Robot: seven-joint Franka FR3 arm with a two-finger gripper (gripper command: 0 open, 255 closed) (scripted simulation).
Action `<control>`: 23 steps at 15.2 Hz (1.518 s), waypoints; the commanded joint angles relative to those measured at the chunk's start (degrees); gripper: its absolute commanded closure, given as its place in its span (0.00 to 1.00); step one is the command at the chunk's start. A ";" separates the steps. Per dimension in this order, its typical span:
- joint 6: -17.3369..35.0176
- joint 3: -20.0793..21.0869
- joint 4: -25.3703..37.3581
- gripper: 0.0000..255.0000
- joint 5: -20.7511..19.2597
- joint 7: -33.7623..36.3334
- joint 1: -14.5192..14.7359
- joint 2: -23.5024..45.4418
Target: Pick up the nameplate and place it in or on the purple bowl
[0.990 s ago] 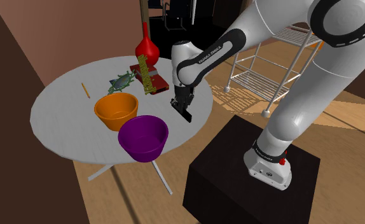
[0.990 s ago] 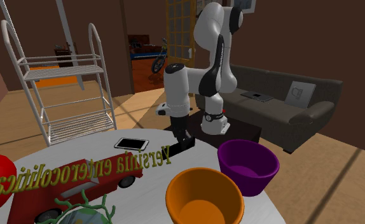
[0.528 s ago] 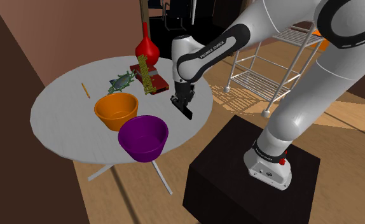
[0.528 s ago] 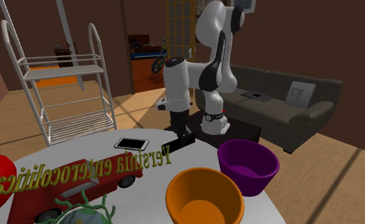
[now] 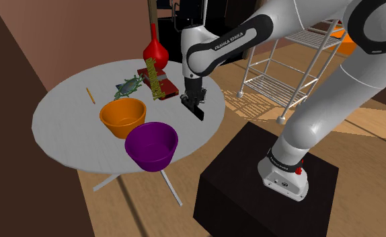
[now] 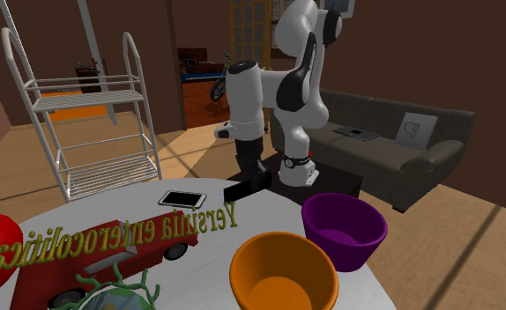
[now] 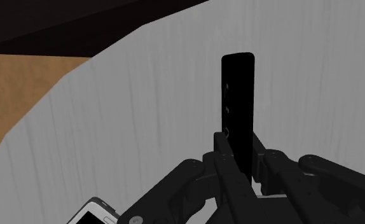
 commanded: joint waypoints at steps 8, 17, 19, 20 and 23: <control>-7.54 -0.71 3.95 1.00 0.44 -0.57 -0.07 -3.63; -14.76 -1.27 8.91 1.00 0.54 -0.67 -0.14 -5.93; -16.34 -1.39 10.14 1.00 0.53 -0.67 -0.17 -6.28; -17.12 -1.44 10.77 1.00 0.52 -0.67 -0.18 -6.44; -18.00 -0.58 11.75 1.00 0.90 0.73 0.41 -6.45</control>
